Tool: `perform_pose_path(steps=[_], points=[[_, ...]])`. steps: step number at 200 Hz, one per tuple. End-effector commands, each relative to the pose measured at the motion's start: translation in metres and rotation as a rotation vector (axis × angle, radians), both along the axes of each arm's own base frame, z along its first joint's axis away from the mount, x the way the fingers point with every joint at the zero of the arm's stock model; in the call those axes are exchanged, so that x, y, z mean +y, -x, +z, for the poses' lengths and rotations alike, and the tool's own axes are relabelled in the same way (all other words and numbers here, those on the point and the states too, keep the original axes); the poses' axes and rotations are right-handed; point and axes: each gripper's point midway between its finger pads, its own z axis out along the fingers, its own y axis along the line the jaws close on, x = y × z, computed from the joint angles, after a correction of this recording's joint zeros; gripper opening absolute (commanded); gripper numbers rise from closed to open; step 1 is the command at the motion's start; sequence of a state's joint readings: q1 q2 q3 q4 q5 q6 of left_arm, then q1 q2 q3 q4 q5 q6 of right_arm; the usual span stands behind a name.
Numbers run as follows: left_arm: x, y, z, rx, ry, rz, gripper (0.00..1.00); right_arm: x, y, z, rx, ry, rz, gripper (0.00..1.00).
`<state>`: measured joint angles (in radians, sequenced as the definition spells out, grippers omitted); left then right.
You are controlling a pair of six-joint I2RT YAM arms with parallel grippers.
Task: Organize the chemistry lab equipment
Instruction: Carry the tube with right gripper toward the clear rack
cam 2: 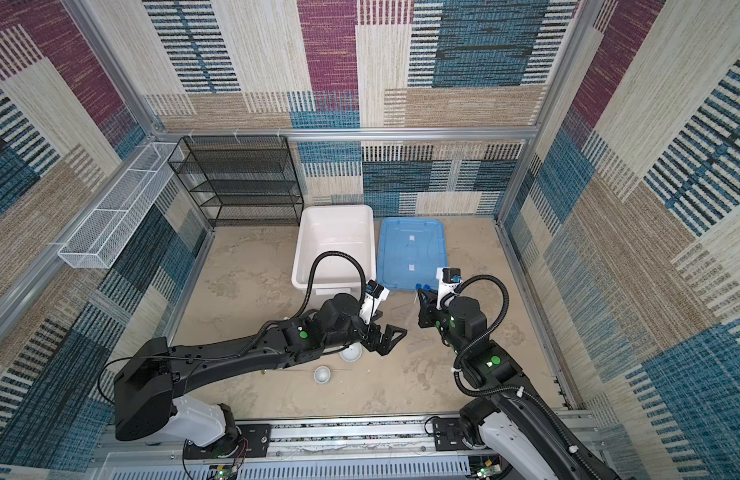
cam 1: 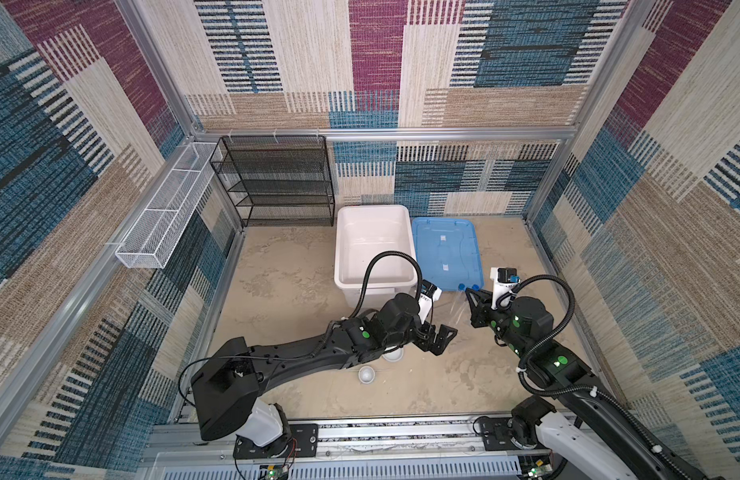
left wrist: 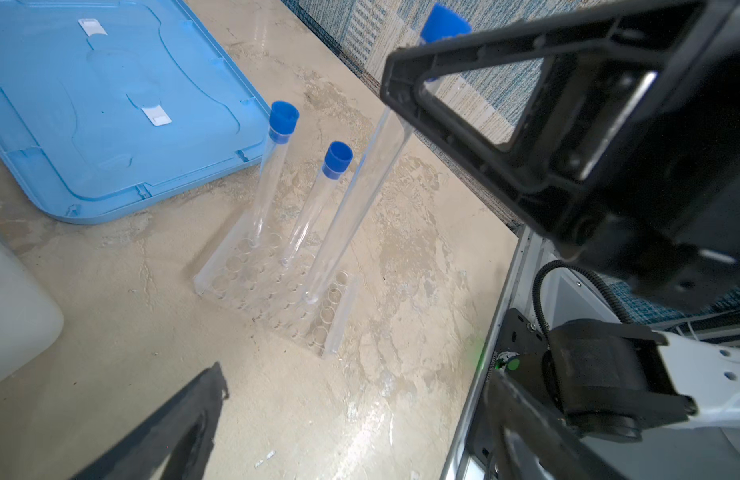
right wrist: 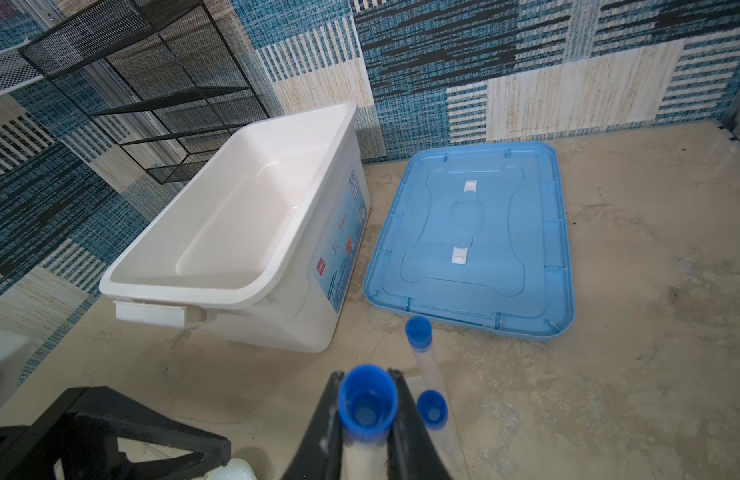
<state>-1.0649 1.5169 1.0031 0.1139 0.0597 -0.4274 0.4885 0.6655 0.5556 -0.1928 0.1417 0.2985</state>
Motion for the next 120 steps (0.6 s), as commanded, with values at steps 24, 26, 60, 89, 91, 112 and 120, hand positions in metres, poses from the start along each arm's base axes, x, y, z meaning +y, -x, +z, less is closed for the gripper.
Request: perform_pose_path(steps=[24, 26, 60, 89, 91, 112, 120], points=[[-0.009, -0.003, 0.008, 0.002, 0.035, -0.010, 0.99, -0.021, 0.002, -0.017, 0.041, 0.015, -0.138, 0.16], [-0.010, -0.003, 0.008, 0.001, 0.035, -0.010, 0.99, -0.022, 0.003, -0.018, 0.042, 0.015, -0.141, 0.16], [-0.012, -0.003, 0.005, 0.003, 0.028, -0.018, 0.99, -0.034, 0.006, -0.017, 0.015, 0.002, -0.201, 0.16], [-0.013, -0.003, 0.000, 0.009, 0.018, -0.020, 0.99, -0.042, 0.005, -0.023, -0.007, 0.020, -0.241, 0.16], [-0.013, -0.002, 0.000, 0.010, 0.017, -0.020, 0.99, -0.043, 0.004, -0.024, -0.006, 0.021, -0.245, 0.16], [-0.013, -0.003, -0.002, 0.018, 0.018, -0.020, 0.99, -0.046, 0.004, -0.028, -0.020, 0.017, -0.262, 0.16], [-0.013, -0.002, -0.003, 0.020, 0.017, -0.018, 0.99, -0.047, 0.005, -0.030, -0.025, 0.011, -0.270, 0.16]])
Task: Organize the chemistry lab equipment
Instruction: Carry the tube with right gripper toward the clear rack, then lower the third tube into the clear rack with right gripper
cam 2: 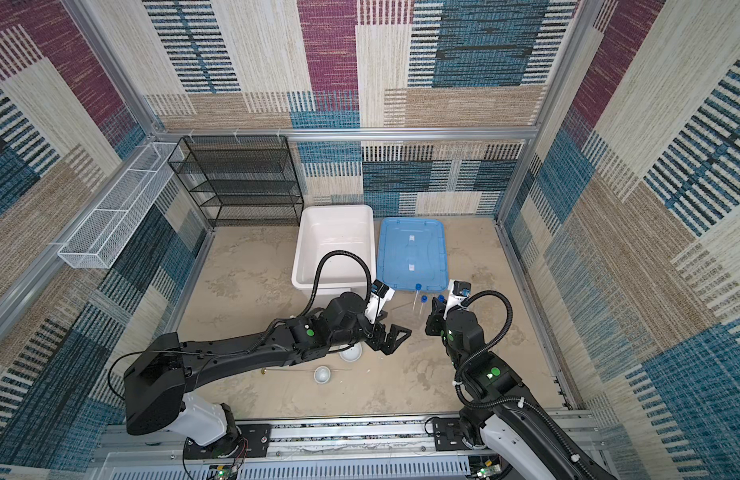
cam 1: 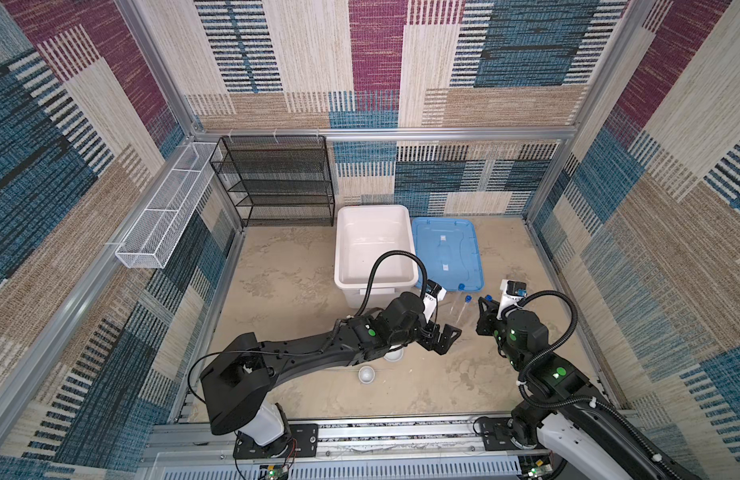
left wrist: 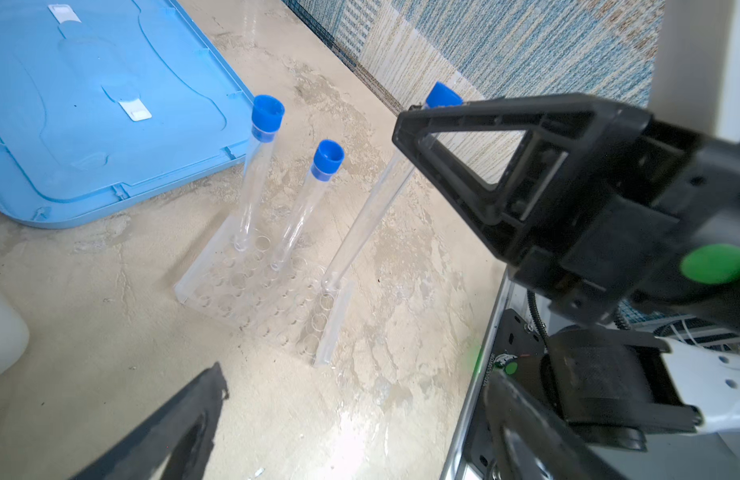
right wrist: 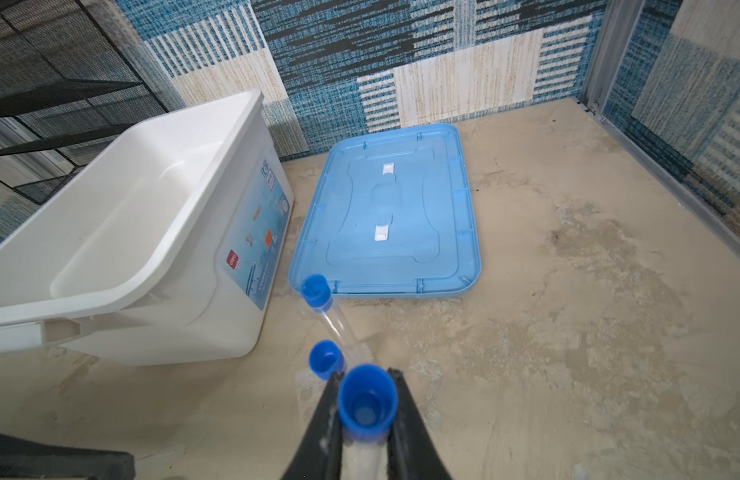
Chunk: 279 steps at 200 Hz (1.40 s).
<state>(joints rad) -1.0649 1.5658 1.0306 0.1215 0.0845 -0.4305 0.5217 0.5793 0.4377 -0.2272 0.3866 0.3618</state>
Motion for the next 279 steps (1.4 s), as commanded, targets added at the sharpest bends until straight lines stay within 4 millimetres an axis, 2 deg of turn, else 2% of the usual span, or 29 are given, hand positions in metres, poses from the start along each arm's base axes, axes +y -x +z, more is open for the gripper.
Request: perform_pose_path(steps=[1, 27, 78, 145, 171, 242, 279], points=[[-0.002, -0.001, 0.004, 0.001, 0.022, 0.002, 0.99, -0.007, -0.003, 0.007, -0.061, -0.025, -0.051, 0.16], [-0.002, -0.002, 0.000, 0.010, 0.019, 0.008, 0.99, -0.009, 0.000, 0.000, -0.073, -0.037, -0.052, 0.16], [-0.004, -0.002, -0.006, 0.013, 0.006, 0.004, 0.99, -0.012, 0.000, 0.004, -0.124, -0.030, -0.059, 0.16], [-0.002, -0.002, -0.011, 0.022, 0.004, 0.014, 0.99, -0.006, -0.005, -0.012, -0.018, 0.011, -0.049, 0.16], [-0.003, -0.002, -0.012, 0.022, 0.004, 0.013, 0.99, -0.007, -0.006, -0.010, -0.027, 0.009, -0.057, 0.17], [-0.003, -0.002, -0.010, 0.020, 0.000, 0.006, 0.99, -0.009, -0.011, -0.020, 0.028, 0.010, -0.097, 0.17], [-0.004, -0.002, -0.010, 0.018, -0.001, 0.002, 0.99, -0.013, -0.013, -0.017, 0.012, 0.019, -0.120, 0.17]])
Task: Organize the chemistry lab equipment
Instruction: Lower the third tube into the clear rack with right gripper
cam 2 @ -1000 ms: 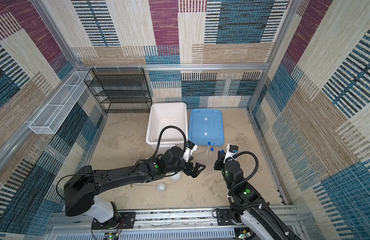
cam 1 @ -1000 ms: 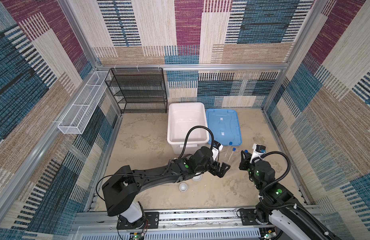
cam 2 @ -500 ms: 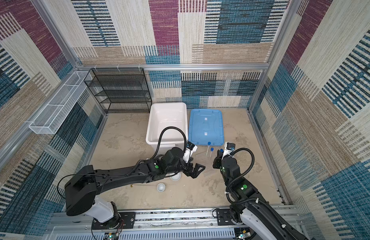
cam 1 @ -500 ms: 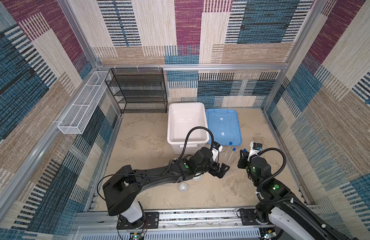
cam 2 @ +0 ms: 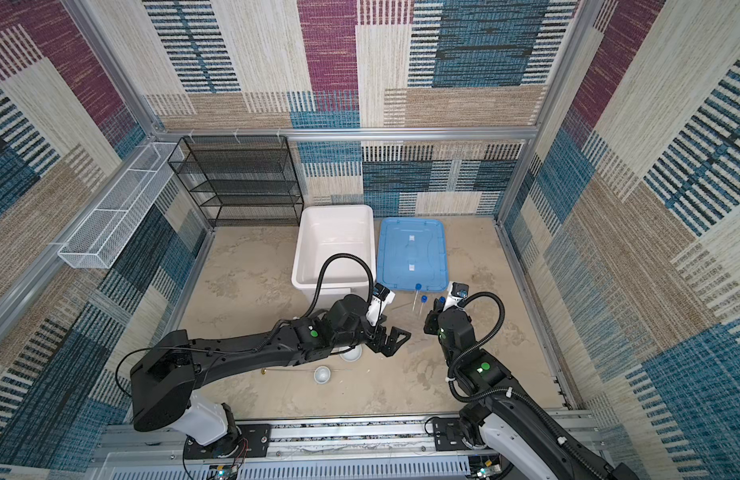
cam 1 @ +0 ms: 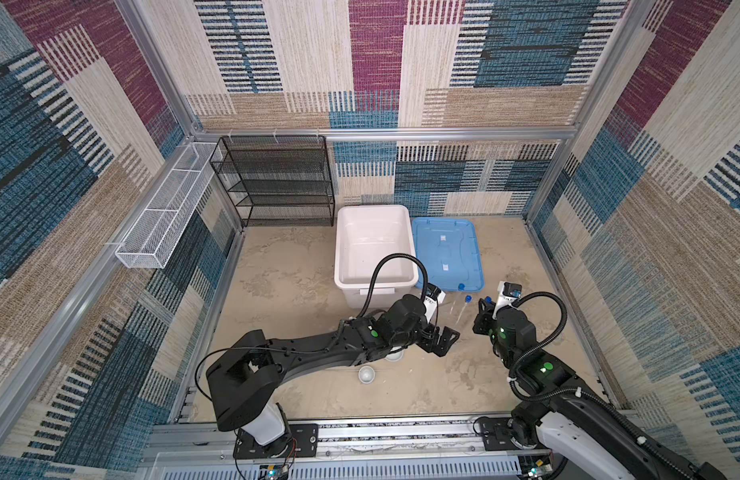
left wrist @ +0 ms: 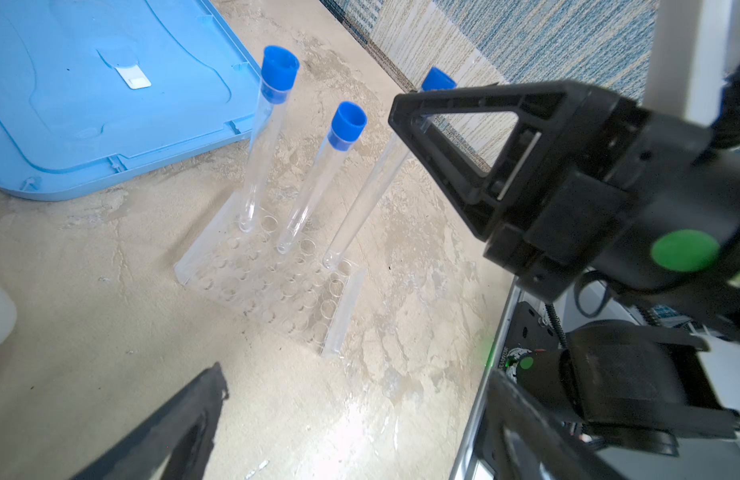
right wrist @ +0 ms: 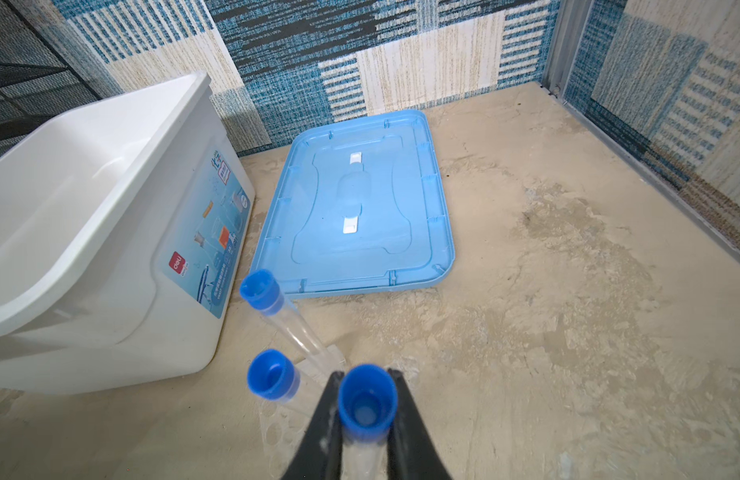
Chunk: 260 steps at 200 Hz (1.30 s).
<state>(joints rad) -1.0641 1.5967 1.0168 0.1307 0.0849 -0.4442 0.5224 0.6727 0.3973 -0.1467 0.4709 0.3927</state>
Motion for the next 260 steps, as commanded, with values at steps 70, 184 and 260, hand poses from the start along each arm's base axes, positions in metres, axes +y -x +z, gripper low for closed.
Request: perform_pose_path(steps=[70, 184, 260], points=[[-0.003, -0.001, 0.003, -0.002, 0.017, -0.005, 0.99, 0.001, -0.004, 0.003, -0.007, -0.011, -0.009, 0.17], [0.001, -0.005, 0.000, -0.002, 0.005, 0.018, 0.99, 0.009, -0.003, -0.011, 0.045, -0.062, 0.005, 0.19], [0.010, -0.017, -0.031, 0.067, -0.062, 0.124, 0.99, 0.009, -0.001, -0.020, 0.040, -0.074, -0.024, 0.18]])
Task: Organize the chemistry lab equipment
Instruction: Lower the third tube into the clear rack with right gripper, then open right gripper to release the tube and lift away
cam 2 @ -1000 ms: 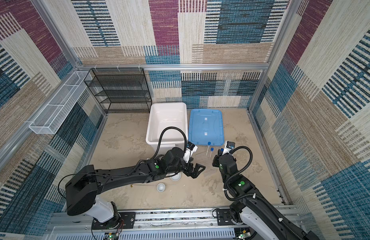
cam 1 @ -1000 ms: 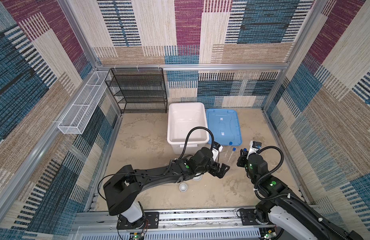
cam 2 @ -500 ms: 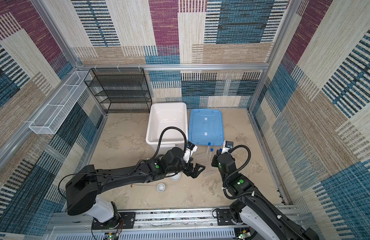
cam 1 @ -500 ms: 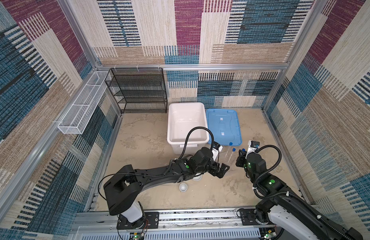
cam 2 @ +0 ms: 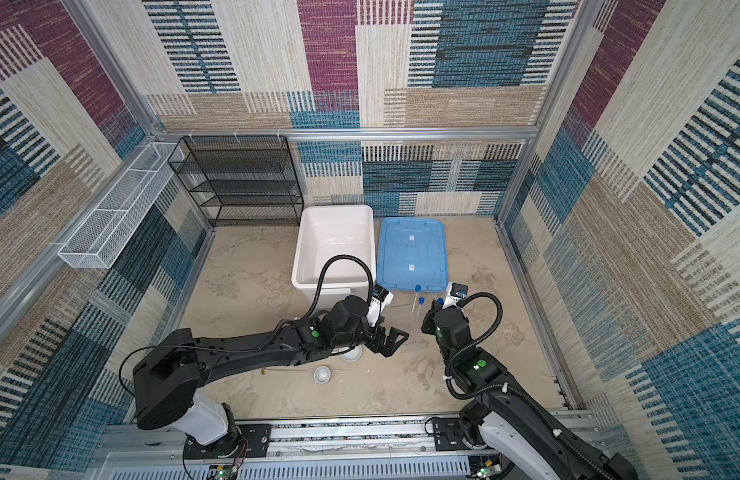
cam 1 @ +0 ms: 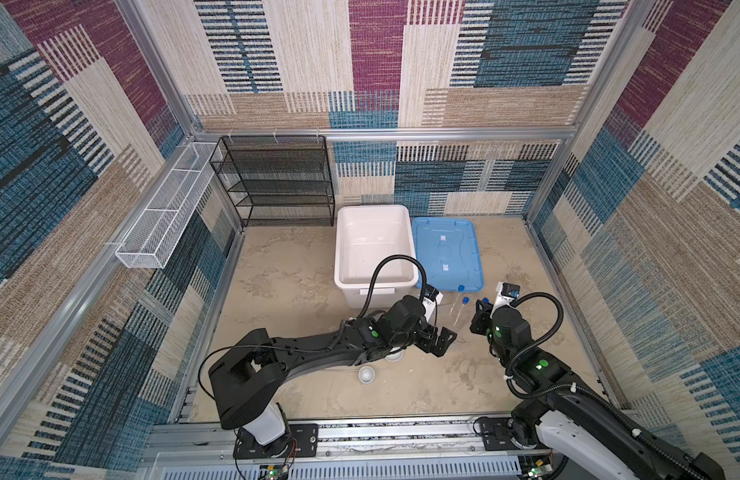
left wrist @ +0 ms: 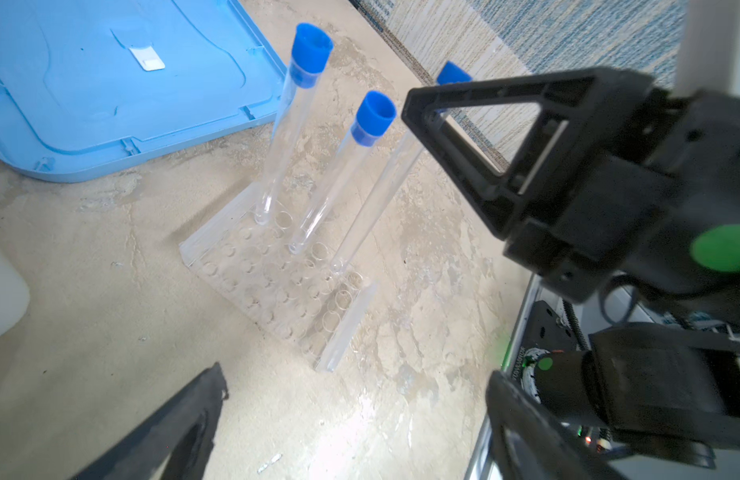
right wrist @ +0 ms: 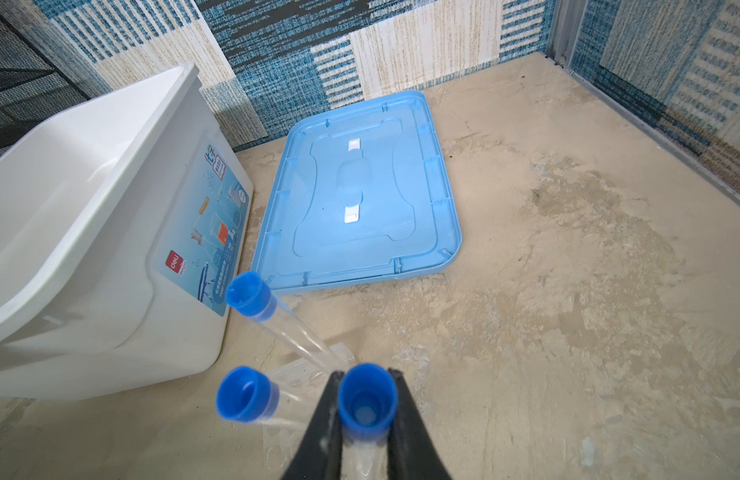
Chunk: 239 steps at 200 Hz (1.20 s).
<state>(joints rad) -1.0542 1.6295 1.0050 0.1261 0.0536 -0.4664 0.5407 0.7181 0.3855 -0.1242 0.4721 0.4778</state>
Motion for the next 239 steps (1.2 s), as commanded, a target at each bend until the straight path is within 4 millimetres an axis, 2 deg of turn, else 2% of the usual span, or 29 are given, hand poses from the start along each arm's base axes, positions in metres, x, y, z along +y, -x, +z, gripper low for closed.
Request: perform_pose_path(steps=[1, 35, 92, 109, 174, 205, 239], points=[[0.004, -0.009, -0.011, 0.042, -0.021, 0.079, 0.99, 0.002, 0.000, -0.008, 0.010, -0.013, -0.008, 0.18], [-0.001, -0.008, -0.021, 0.062, -0.042, 0.062, 0.99, 0.015, 0.008, -0.015, 0.002, 0.028, 0.002, 0.17], [-0.007, -0.011, -0.038, 0.101, -0.082, 0.071, 0.99, 0.011, 0.010, -0.005, -0.075, 0.028, -0.010, 0.17], [-0.003, -0.013, -0.046, 0.119, -0.114, 0.092, 0.99, 0.010, 0.010, -0.002, -0.099, 0.039, -0.014, 0.17], [-0.008, -0.011, -0.056, 0.163, -0.118, 0.079, 0.97, 0.020, 0.009, 0.004, -0.139, 0.107, 0.021, 0.17], [-0.004, -0.014, -0.057, 0.171, -0.108, 0.093, 0.96, 0.024, 0.008, 0.007, -0.153, 0.123, 0.046, 0.17], [-0.003, -0.015, -0.058, 0.179, -0.102, 0.098, 0.95, 0.030, 0.006, 0.003, -0.137, 0.131, 0.070, 0.17]])
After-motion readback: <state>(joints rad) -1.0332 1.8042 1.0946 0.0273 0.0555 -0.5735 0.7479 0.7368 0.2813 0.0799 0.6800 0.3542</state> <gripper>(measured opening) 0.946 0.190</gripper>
